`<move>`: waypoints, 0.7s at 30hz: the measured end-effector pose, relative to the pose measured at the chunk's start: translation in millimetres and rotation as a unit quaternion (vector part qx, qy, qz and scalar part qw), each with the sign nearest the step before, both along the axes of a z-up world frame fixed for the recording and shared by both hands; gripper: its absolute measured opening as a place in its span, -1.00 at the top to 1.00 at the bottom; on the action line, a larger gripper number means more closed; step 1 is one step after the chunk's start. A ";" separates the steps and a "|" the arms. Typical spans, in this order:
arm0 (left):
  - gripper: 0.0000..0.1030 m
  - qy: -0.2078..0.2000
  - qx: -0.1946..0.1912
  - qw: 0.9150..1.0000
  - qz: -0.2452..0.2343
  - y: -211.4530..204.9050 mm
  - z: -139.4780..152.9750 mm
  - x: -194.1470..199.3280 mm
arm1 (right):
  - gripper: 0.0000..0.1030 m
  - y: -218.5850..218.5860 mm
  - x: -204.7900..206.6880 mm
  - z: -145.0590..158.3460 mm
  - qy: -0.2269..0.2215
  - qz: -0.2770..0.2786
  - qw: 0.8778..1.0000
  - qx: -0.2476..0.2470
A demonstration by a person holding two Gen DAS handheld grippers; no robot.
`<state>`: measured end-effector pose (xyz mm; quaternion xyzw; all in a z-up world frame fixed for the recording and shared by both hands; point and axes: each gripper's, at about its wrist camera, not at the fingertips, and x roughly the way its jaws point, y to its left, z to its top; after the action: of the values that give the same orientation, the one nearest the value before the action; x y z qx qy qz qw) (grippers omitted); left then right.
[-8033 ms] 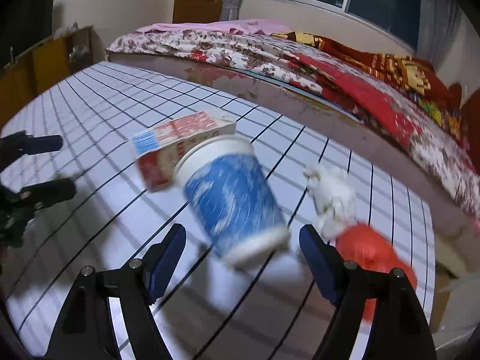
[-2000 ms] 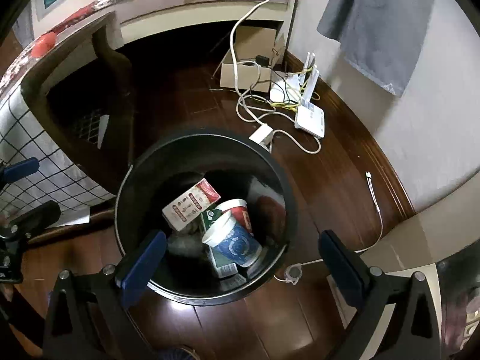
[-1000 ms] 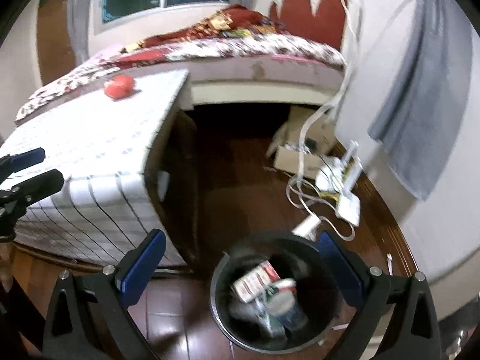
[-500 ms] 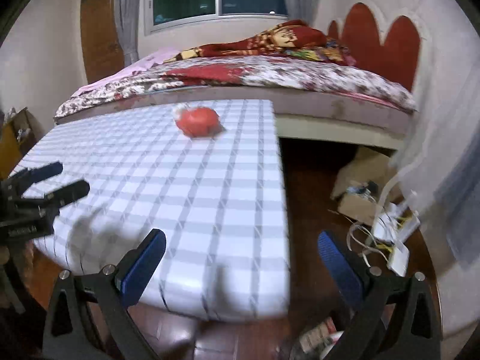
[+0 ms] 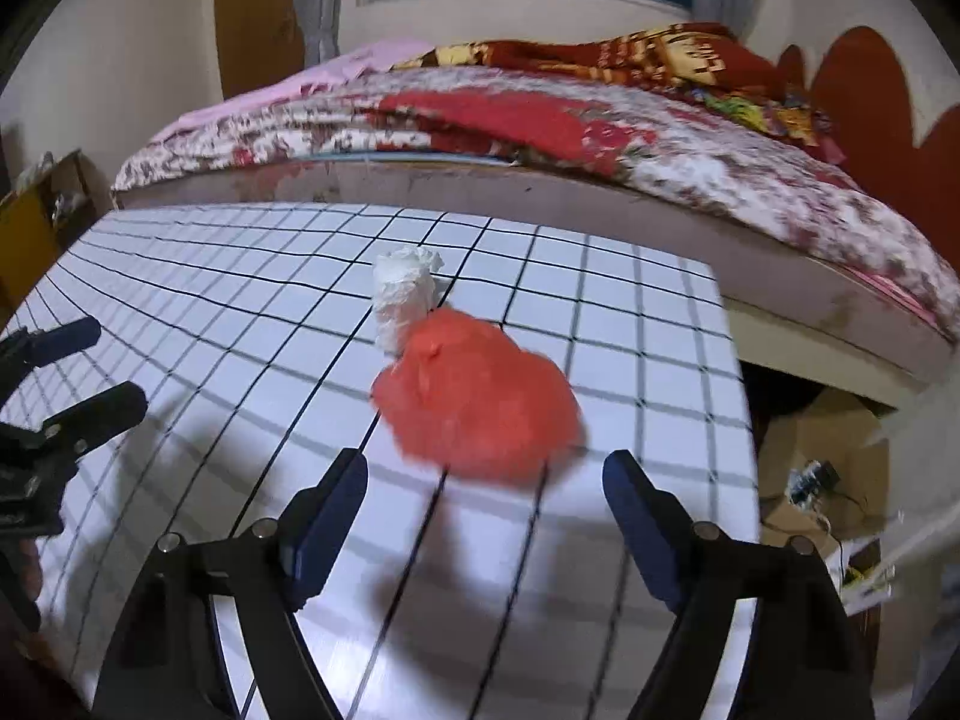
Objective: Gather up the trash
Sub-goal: 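Grasp the red plastic bag with the right tool while the left tool grasps the white tissue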
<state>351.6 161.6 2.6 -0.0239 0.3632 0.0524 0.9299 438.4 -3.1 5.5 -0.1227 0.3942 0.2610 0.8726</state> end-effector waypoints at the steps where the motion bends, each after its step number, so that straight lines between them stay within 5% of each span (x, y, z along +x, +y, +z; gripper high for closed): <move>1: -0.89 0.000 0.001 1.000 -0.004 0.4 -1.9 6.5 | -0.60 5.5 8.6 -4.1 0.005 0.004 1.000 -0.004; 2: -0.89 0.001 0.002 1.000 -0.007 0.4 -2.9 12.4 | -0.60 11.1 17.8 -9.3 0.013 0.010 1.000 -0.008; 4: -0.88 0.003 -0.003 1.000 -0.018 -1.8 -6.6 27.5 | -0.24 19.9 32.9 -18.0 0.024 0.022 0.999 -0.010; 5: -0.88 0.004 -0.008 1.000 -0.023 -3.6 -8.9 35.4 | 0.25 21.6 39.6 -22.2 0.033 0.028 0.999 -0.011; 9: -0.81 0.010 -0.027 0.999 -0.039 -16.8 -15.8 62.1 | 0.41 7.2 59.1 -24.0 0.021 0.003 1.000 -0.018; 17: -0.52 0.030 -0.040 0.998 -0.044 -41.5 -30.9 116.7 | 0.43 -19.6 89.4 -26.0 0.031 -0.050 0.998 0.005; 20: -0.33 0.051 -0.027 0.997 -0.044 -49.1 -40.1 131.7 | 0.42 -19.7 92.5 -24.4 0.041 -0.054 0.998 0.019; 21: -0.12 0.058 -0.022 0.997 -0.043 -50.2 -42.9 134.9 | 0.43 -20.1 92.0 -24.2 0.045 -0.054 0.997 0.024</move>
<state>486.6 111.4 -40.3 -0.0253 0.4185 0.0056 0.9078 530.4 -23.2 -18.7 -0.0681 0.4329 0.2287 0.8693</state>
